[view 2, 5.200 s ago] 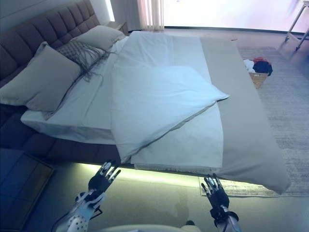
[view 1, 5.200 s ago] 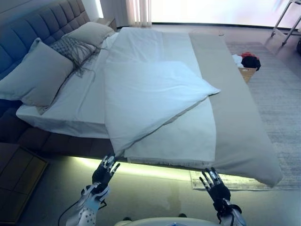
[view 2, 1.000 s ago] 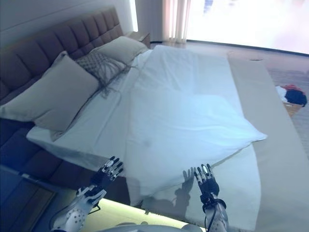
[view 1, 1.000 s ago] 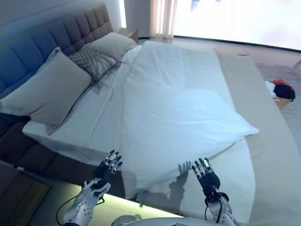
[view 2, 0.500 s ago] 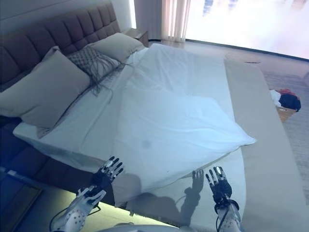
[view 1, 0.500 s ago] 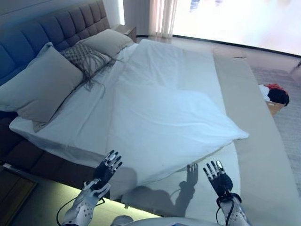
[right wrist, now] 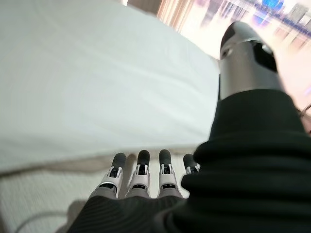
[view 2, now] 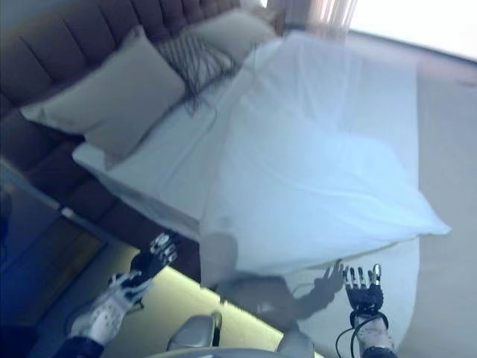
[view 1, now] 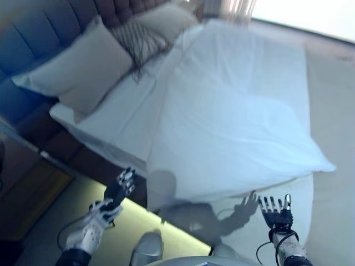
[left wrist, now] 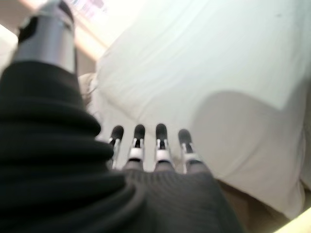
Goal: Make the bed neatly
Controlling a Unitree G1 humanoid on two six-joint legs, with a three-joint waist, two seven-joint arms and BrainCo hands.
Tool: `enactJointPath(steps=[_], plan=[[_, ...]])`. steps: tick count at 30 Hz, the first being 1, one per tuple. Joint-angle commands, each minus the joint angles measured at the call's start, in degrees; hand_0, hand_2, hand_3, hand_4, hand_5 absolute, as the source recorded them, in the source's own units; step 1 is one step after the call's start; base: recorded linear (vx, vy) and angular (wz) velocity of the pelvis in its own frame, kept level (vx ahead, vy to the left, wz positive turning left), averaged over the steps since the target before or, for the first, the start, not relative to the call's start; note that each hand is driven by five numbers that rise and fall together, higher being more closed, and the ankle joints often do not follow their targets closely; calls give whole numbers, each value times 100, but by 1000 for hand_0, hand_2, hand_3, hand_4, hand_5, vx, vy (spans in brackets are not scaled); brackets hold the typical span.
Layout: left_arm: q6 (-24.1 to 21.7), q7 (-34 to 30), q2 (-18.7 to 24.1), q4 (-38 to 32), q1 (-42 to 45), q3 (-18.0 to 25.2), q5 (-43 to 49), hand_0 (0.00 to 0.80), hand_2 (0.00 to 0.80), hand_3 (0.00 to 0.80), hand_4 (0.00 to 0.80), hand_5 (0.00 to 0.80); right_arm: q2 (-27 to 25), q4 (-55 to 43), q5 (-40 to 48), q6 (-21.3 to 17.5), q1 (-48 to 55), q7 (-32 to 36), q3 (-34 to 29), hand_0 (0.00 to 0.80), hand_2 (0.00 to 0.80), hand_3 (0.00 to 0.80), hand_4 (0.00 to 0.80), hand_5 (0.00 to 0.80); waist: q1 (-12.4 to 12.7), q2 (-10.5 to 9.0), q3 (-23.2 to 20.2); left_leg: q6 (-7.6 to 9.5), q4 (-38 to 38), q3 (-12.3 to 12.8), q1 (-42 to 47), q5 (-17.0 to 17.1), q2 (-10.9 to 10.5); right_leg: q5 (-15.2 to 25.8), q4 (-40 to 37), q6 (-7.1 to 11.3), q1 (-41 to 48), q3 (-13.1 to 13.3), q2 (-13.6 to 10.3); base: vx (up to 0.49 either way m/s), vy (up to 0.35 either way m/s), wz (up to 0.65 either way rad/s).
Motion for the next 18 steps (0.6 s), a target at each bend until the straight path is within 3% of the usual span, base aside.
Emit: enactJointPath(steps=[1, 2, 3, 5, 8, 13, 18], plan=[[-333, -65, 271, -402, -213, 23, -390, 0, 0, 0, 0, 0, -256, 145, 748, 114, -370, 183, -267, 0, 0, 0, 0, 0, 37, -175, 331, -347, 631, -449, -647, 353, 635, 1130, -549, 263, -209, 119, -217, 82, -164, 12], [-336, -25, 233, -451, -120, -19, -397, 0, 0, 0, 0, 0, -314, 154, 789, 92, -350, 165, -267, 0, 0, 0, 0, 0, 61, -116, 368, -447, 661, -649, -721, 537, 689, 1090, -515, 261, -187, 124, -132, 138, -56, 14], [-353, 13, 204, -520, -66, -57, -407, 0, 0, 0, 0, 0, -391, 106, 840, 66, -377, 115, -285, 0, 0, 0, 0, 0, 58, -58, 384, -389, 424, -659, -638, 504, 745, 1057, -474, 287, -222, 93, -162, 95, 12, 2], [-475, 32, 263, -521, -344, -267, -449, 0, 0, 0, 0, 0, -547, 343, 861, -34, -595, 425, -450, 0, 0, 0, 0, 0, 47, 39, 591, -345, 143, -606, -775, 567, 696, 1012, -341, 317, -504, 70, -319, -155, 75, -6], [-557, 175, 234, -505, -817, -482, -535, 0, 0, 0, 0, 0, -947, 734, 1112, 4, -1246, 449, -518, 0, 0, 0, 0, 0, 90, 154, 826, -375, 312, -529, -1346, 592, 498, 1070, -92, 370, -1129, -29, -628, -211, 80, 15], [-510, 323, 423, -784, -926, -507, -608, 0, 0, 0, 0, 0, -1314, 886, 1179, 92, -1604, 432, -517, 0, 0, 0, 0, 0, 143, 245, 940, -370, 710, -263, -1950, 455, 428, 1077, 230, 406, -1791, 0, -866, -49, 18, 7], [-560, 351, 586, -1107, -974, -469, -703, 0, 0, 0, 0, 0, -1707, 1105, 1524, 519, -1813, 664, -564, 0, 0, 0, 0, 0, 194, 377, 988, -308, 902, -101, -2382, 418, 328, 1053, 610, 397, -2427, 122, -1120, -8, 14, 5]])
